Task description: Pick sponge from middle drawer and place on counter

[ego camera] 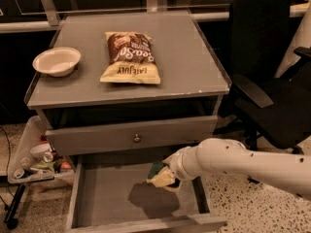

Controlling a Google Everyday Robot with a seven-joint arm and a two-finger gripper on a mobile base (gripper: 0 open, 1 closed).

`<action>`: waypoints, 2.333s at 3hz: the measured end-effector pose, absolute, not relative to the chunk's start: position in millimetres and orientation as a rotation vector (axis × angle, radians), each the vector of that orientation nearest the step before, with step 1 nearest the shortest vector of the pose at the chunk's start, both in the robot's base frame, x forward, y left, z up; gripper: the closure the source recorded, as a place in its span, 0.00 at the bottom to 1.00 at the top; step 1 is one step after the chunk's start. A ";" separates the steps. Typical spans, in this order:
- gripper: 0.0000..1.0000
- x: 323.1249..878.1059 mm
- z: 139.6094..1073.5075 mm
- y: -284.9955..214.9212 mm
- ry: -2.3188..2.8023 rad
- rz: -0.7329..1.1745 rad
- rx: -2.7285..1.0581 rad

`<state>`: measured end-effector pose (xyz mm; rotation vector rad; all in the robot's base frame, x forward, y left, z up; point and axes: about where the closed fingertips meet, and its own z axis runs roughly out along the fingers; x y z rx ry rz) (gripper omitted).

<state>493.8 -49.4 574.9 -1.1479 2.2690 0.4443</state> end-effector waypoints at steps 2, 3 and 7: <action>1.00 505.2 644.3 -73.7 2.210 0.377 -1.106; 1.00 510.1 682.3 -95.2 2.183 0.315 -1.066; 1.00 524.1 783.0 -141.4 2.133 0.151 -0.941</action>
Offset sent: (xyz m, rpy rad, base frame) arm 0.0220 -0.0484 0.1206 0.0001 -0.1576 -0.0698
